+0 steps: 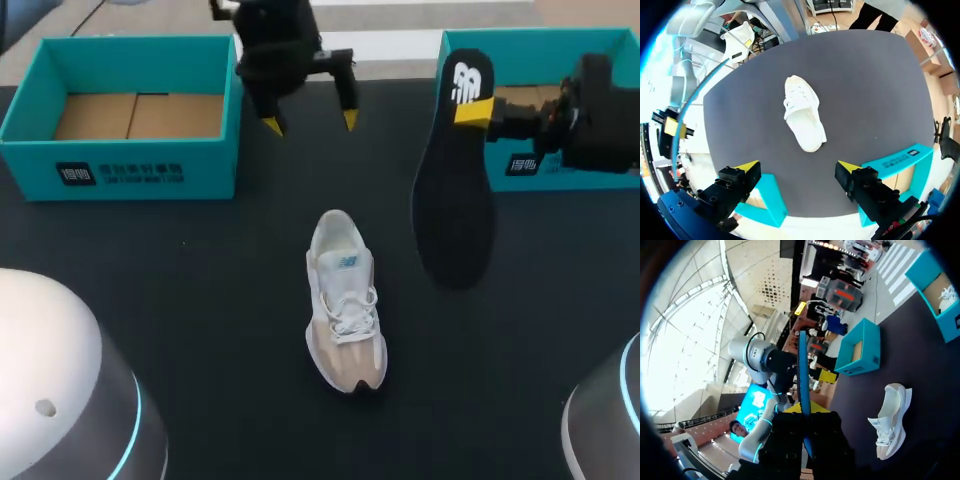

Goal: Take the shoe out of the shoebox, open the shoe tongue, remove and reinsert the insole, then place the shoe into the shoebox

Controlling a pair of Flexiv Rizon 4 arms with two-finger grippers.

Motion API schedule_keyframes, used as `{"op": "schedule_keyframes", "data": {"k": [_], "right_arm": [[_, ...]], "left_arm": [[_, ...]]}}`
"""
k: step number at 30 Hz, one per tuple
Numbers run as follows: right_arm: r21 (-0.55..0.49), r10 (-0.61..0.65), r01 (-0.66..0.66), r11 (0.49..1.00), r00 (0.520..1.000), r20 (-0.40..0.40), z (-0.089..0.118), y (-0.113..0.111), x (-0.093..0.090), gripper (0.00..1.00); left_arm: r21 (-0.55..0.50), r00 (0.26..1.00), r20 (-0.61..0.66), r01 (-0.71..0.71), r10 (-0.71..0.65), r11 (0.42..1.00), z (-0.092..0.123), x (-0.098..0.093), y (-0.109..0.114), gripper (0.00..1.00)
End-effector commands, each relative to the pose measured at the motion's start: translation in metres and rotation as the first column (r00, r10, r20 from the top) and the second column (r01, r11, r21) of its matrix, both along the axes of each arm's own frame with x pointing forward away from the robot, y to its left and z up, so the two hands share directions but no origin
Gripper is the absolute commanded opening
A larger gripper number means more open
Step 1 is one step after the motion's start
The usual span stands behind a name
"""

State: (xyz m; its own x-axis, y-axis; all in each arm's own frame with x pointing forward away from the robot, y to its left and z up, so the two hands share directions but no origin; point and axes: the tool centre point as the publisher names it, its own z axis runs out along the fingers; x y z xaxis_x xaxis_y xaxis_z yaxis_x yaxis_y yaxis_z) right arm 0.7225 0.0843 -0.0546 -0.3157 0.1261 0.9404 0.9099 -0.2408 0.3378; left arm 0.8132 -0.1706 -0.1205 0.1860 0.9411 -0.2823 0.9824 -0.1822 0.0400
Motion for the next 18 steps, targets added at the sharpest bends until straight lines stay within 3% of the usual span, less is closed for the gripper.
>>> {"op": "schedule_keyframes", "data": {"k": [1, 5, 18], "right_arm": [[0.008, 0.013, -0.013, 1.000, 1.000, -0.026, -0.014, 0.015, 0.011, 0.00], [0.004, -0.012, 0.012, 1.000, 1.000, -0.020, -0.018, 0.020, 0.013, 0.00], [0.004, -0.012, 0.012, 1.000, 1.000, -0.020, -0.018, 0.020, 0.013, 0.00]], "left_arm": [[-0.349, 1.000, 0.024, -0.002, 0.011, 0.937, 0.009, -0.009, 0.019, 1.00], [-0.352, 0.999, 0.031, 0.036, -0.027, 0.935, 0.020, -0.014, 0.024, 1.00], [-0.352, 0.999, 0.031, 0.036, -0.027, 0.935, 0.020, -0.014, 0.024, 1.00]]}}
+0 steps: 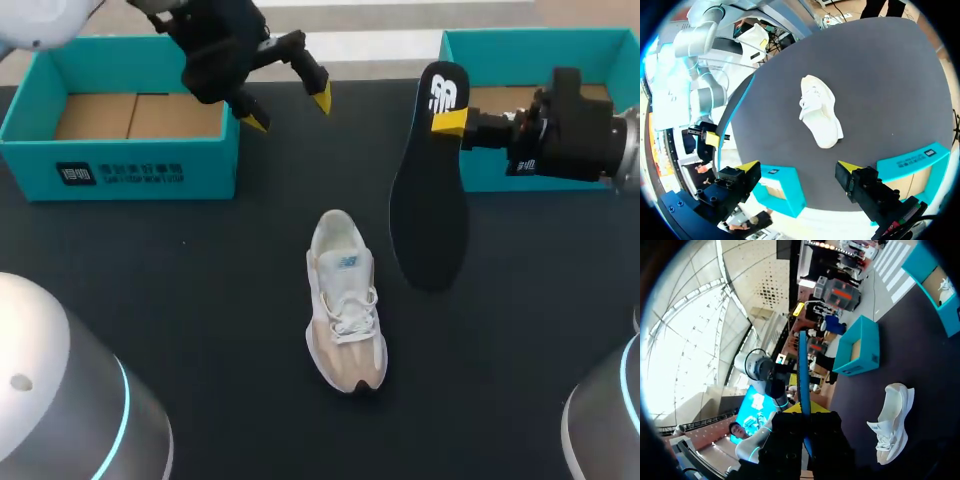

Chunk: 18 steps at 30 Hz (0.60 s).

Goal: Take the shoe out of the shoebox, open the shoe tongue, remove and reinsert the insole, then place the shoe into the shoebox

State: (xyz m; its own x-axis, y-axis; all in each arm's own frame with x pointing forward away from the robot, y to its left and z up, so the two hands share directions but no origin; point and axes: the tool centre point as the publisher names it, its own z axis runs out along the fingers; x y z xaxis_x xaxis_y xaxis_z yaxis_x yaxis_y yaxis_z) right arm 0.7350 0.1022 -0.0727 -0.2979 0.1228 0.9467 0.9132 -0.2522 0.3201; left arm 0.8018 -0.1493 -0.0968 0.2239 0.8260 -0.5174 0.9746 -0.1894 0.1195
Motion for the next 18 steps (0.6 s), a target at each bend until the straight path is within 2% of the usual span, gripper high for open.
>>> {"op": "schedule_keyframes", "data": {"k": [1, 11, 18], "right_arm": [[-0.002, -0.002, 0.002, 1.000, 1.000, -0.002, 0.000, 0.002, 0.001, 0.00], [-0.002, -0.002, 0.002, 1.000, 1.000, -0.002, 0.000, 0.002, 0.001, 0.00], [0.001, 0.007, -0.007, 1.000, 1.000, -0.008, 0.000, 0.002, 0.003, 0.00]], "left_arm": [[-0.089, 1.000, -0.004, 0.005, -0.005, 0.996, -0.004, -0.003, 0.003, 1.00], [-0.089, 1.000, -0.004, 0.005, -0.005, 0.996, -0.004, -0.003, 0.003, 1.00], [-0.335, 0.995, -0.103, -0.051, 0.017, 0.941, 0.010, -0.005, 0.015, 1.00]]}}
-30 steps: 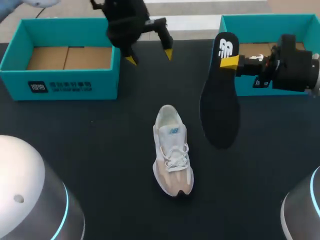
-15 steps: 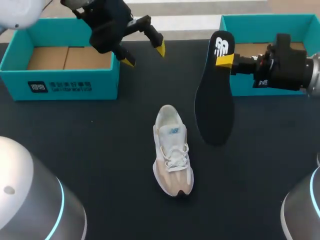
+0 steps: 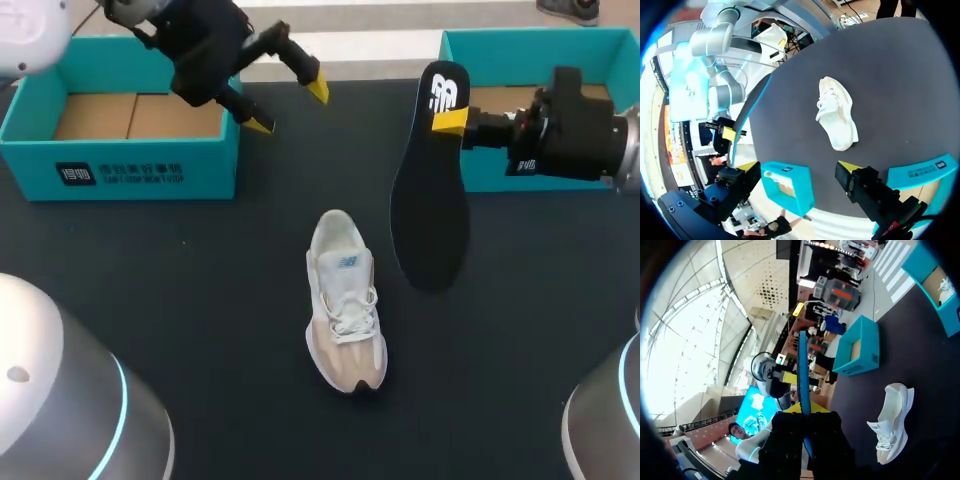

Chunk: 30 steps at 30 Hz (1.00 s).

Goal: Take the shoe out of the shoebox, open the shoe tongue, remove and reinsert the insole, then place the shoe into the shoebox

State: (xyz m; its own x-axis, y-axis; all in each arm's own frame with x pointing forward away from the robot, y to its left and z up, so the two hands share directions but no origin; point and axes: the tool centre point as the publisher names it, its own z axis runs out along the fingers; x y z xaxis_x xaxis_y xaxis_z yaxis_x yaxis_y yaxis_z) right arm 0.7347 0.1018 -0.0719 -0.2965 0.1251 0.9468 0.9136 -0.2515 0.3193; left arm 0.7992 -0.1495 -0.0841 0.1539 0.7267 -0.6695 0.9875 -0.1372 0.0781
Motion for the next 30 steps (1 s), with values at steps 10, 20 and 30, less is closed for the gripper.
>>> {"op": "schedule_keyframes", "data": {"k": [10, 20, 30], "right_arm": [[0.037, 0.052, -0.046, 0.998, 0.979, -0.195, -0.008, 0.001, 0.023, 0.00], [0.067, 0.047, -0.024, 0.997, 0.934, -0.355, -0.015, 0.007, 0.036, 0.00], [0.067, 0.047, -0.024, 0.997, 0.934, -0.355, -0.015, 0.007, 0.036, 0.00]], "left_arm": [[-0.350, 1.000, -0.012, -0.014, 0.010, 0.937, 0.007, -0.012, 0.025, 1.00], [-0.548, 0.989, -0.144, -0.094, 0.017, 0.831, 0.012, -0.019, 0.028, 1.00], [-0.581, 0.977, -0.212, -0.131, 0.006, 0.803, 0.014, -0.021, 0.029, 1.00]]}}
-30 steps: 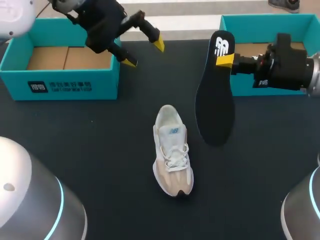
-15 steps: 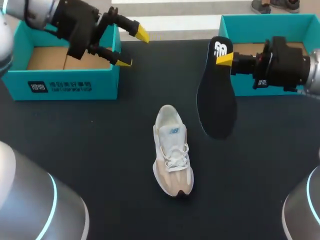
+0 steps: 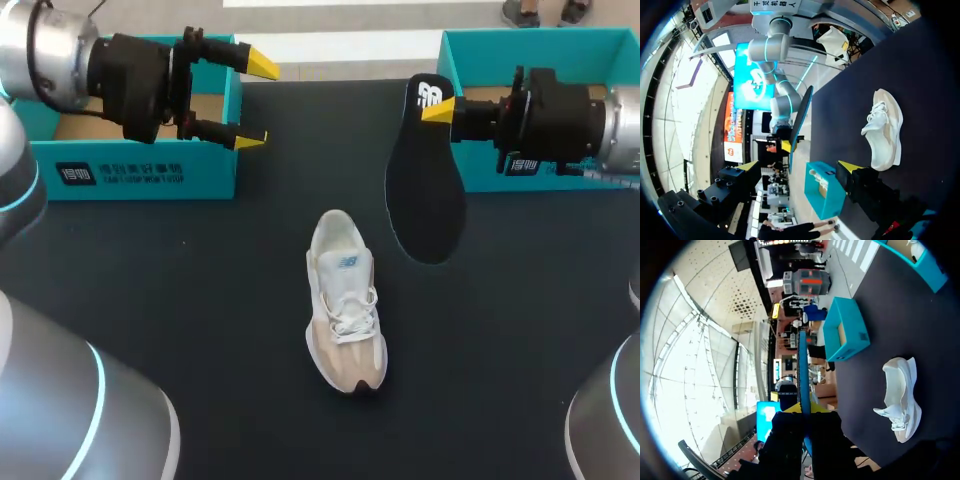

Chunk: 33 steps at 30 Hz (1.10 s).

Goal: Take the shoe out of the shoebox, open the shoe tongue, remove and reinsert the insole, then place the shoe into the shoebox

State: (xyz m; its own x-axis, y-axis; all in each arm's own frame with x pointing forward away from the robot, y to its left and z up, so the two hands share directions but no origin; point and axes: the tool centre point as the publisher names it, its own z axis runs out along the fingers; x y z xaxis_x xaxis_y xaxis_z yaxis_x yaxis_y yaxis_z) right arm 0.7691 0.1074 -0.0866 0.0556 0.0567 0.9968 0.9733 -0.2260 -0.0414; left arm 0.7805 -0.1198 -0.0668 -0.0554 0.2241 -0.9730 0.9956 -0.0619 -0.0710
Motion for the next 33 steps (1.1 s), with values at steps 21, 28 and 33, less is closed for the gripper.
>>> {"op": "schedule_keyframes", "data": {"k": [21, 28, 33], "right_arm": [[0.033, -0.124, 0.134, 0.990, 0.970, -0.210, -0.007, 0.045, 0.030, 0.00], [0.029, -0.115, 0.124, 0.992, 0.968, -0.222, -0.014, 0.056, 0.045, 0.00], [0.034, -0.076, 0.086, 0.996, 0.972, -0.224, -0.015, 0.062, 0.056, 0.00]], "left_arm": [[-0.209, 0.997, 0.057, 0.061, -0.050, 0.976, -0.039, -0.025, -0.041, 1.00], [-0.232, 0.994, 0.081, 0.089, -0.072, 0.969, -0.036, -0.032, -0.056, 1.00], [-0.230, 0.991, 0.087, 0.115, -0.097, 0.966, -0.037, -0.037, -0.067, 1.00]]}}
